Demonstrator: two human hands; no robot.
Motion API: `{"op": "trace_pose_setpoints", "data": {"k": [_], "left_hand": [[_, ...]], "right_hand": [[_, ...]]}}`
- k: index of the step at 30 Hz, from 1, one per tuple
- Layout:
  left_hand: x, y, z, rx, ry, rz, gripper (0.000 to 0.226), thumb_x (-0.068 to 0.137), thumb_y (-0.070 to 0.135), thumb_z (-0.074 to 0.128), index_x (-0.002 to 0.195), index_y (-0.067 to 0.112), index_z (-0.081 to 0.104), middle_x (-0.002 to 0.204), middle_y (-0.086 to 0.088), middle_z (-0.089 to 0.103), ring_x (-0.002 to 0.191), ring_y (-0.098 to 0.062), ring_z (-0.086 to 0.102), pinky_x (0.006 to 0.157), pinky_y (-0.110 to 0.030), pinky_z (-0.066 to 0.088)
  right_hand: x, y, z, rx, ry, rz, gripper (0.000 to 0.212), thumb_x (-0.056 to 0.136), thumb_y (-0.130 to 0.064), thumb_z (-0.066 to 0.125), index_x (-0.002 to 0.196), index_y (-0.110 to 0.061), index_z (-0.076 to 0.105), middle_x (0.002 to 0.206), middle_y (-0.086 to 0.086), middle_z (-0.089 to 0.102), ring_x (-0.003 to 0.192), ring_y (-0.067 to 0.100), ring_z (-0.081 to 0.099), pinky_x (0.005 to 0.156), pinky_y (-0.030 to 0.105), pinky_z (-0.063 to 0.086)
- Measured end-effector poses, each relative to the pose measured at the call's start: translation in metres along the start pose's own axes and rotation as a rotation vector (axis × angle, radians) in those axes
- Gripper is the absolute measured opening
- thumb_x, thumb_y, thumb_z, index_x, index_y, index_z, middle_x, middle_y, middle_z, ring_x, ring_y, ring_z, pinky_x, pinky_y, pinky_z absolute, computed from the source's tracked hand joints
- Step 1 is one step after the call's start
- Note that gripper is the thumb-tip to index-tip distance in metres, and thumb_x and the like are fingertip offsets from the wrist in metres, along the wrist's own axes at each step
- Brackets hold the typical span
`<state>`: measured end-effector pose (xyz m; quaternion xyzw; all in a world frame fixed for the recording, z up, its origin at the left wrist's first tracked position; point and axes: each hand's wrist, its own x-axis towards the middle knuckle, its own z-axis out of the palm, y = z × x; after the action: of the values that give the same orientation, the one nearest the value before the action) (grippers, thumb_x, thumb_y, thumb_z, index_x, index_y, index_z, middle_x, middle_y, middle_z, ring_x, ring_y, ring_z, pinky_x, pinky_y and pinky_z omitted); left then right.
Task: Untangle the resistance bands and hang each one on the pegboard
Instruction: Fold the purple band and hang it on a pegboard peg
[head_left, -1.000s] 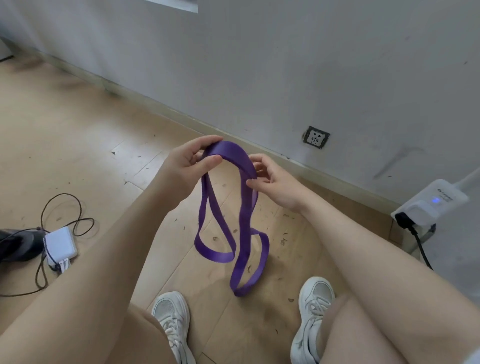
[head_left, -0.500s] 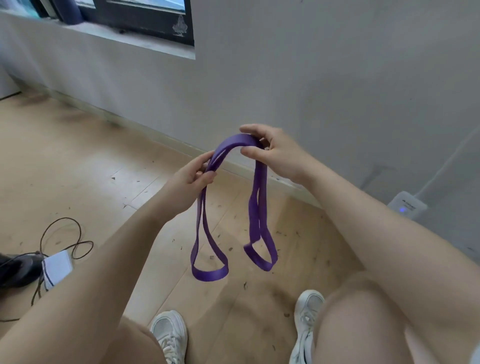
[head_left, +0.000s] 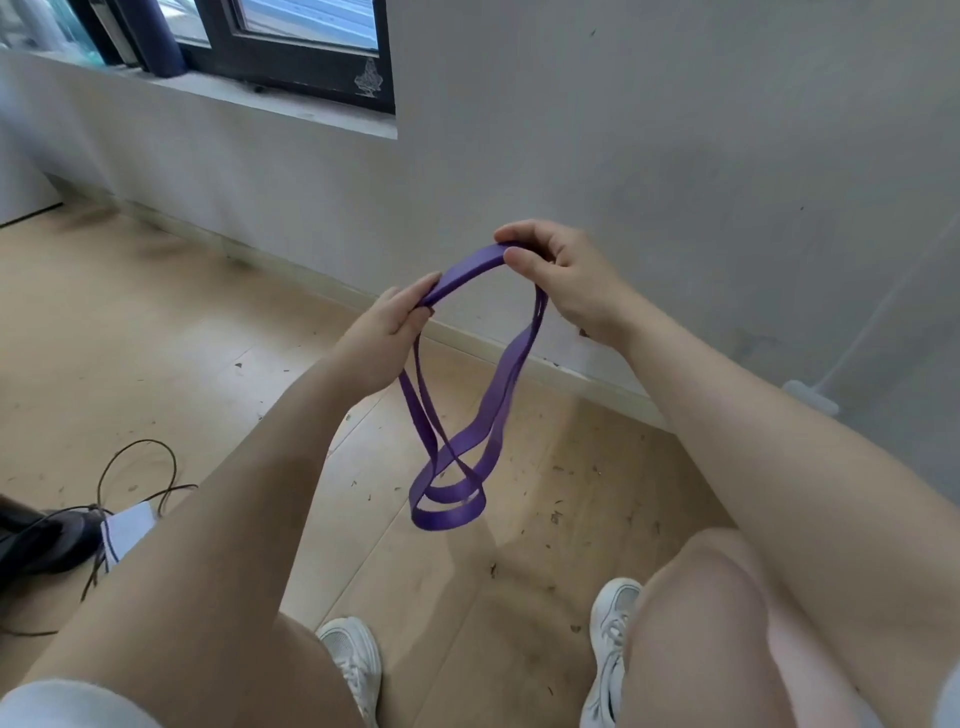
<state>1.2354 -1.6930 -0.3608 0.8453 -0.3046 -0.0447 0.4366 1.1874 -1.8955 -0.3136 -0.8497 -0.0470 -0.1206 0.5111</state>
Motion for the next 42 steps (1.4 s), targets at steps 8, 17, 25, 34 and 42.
{"op": "trace_pose_setpoints", "data": {"k": [8,17,25,34,42], "left_hand": [[-0.01,-0.005,0.001,-0.004,-0.169,0.0,0.042,0.101,0.015,0.03,0.142,0.027,0.034,0.105,0.002,0.052,0.095,-0.012,0.047,0.091,-0.031,0.04],[-0.022,0.018,0.037,-0.304,-0.053,0.041,0.031,0.098,0.01,0.038,0.127,0.024,0.039,0.106,0.01,0.053,0.099,0.003,0.053,0.087,-0.01,0.042],[-0.015,0.023,0.048,-0.526,-0.074,-0.023,0.036,0.09,0.01,0.058,0.119,0.025,0.045,0.105,0.005,0.063,0.091,-0.004,0.064,0.074,-0.022,0.054],[-0.016,0.009,0.039,-0.323,-0.145,-0.089,0.026,0.098,0.023,0.044,0.123,0.021,0.039,0.107,-0.005,0.054,0.096,-0.01,0.052,0.078,-0.013,0.045],[-0.023,0.008,0.048,-0.591,-0.009,-0.131,0.019,0.094,0.015,0.052,0.105,0.029,0.057,0.099,0.004,0.068,0.09,-0.008,0.066,0.073,-0.019,0.053]], "right_hand": [[-0.005,0.011,0.001,-0.104,-0.068,0.0,0.03,0.097,-0.021,0.049,0.125,-0.015,0.056,0.117,-0.005,0.059,0.112,0.007,0.052,0.09,0.009,0.038],[-0.012,-0.004,0.023,0.51,-0.08,0.021,0.019,0.096,-0.009,0.046,0.107,-0.02,0.058,0.092,-0.004,0.06,0.081,0.006,0.056,0.094,0.032,0.046],[-0.017,-0.005,0.028,0.807,-0.156,0.027,0.021,0.096,-0.006,0.044,0.109,-0.02,0.053,0.094,-0.001,0.054,0.079,0.009,0.058,0.077,0.033,0.054],[-0.013,0.01,0.021,0.499,-0.074,0.031,0.02,0.094,-0.01,0.05,0.102,-0.024,0.062,0.086,-0.01,0.062,0.077,0.007,0.056,0.082,0.028,0.044],[-0.021,0.017,0.047,0.98,-0.093,0.074,0.027,0.083,-0.001,0.055,0.106,-0.014,0.055,0.095,0.003,0.059,0.071,0.011,0.063,0.072,0.027,0.053]]}}
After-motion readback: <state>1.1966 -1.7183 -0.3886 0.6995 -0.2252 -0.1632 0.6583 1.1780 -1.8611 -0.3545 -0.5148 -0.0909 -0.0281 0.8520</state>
